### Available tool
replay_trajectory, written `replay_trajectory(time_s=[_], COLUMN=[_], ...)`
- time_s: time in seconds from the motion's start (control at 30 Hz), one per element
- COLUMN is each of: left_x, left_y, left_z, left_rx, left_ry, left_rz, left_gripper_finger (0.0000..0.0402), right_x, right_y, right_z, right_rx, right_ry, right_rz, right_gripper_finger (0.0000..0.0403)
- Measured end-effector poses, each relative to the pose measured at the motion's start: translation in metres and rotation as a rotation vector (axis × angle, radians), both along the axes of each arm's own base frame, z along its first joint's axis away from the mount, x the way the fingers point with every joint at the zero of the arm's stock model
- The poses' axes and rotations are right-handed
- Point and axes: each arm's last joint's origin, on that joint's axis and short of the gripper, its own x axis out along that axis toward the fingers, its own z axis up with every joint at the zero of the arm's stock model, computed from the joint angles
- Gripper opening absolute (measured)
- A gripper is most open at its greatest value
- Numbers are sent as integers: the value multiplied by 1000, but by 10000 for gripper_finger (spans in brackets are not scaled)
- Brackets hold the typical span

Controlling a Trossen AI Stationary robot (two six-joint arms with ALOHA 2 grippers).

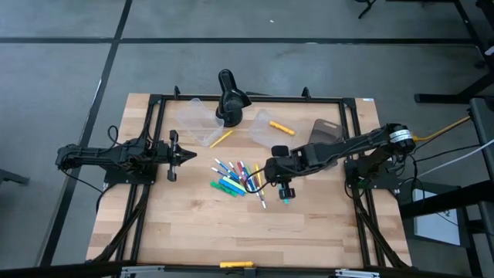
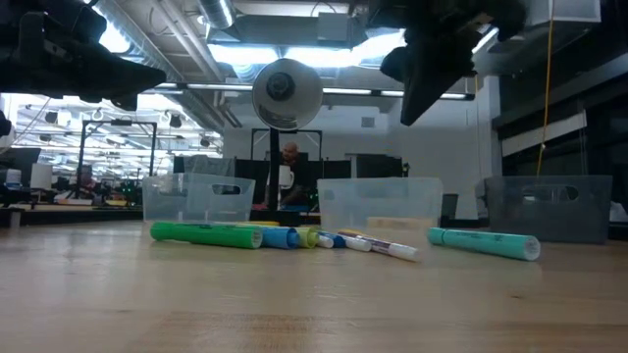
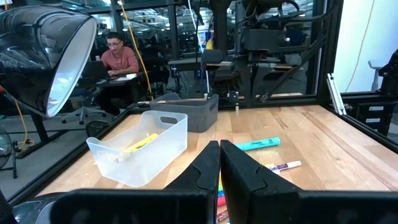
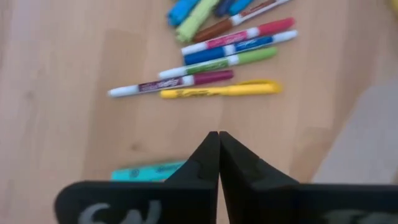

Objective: Pick & Place Markers
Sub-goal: Put the right yellow pen in the gray bin

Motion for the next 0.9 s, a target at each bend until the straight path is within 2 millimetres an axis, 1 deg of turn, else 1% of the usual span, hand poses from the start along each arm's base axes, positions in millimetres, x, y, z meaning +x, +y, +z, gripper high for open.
replay_trajectory(time_s=[0.13, 0.3, 0.47, 0.6, 0.9], left_x=[0, 0, 0, 0, 0], left_y=[0, 0, 0, 0, 0], left_z=[0, 0, 0, 0, 0], left_rx=[0, 0, 0, 0, 0], left_ry=[0, 0, 0, 0, 0], left_rz=[0, 0, 0, 0, 0], left_gripper_finger=[10, 8, 11, 12, 9], right_x=[9, 23, 32, 34, 34], right_y=[-5, -9, -14, -14, -14], right_z=[-6, -14, -10, -8, -8], right_rx=[-79, -111, -119, -91, -28], right_ry=[-23, -62, -150, -182, -197], right_rz=[39, 97, 90, 55, -40], right_gripper_finger=[27, 31, 32, 32, 32])
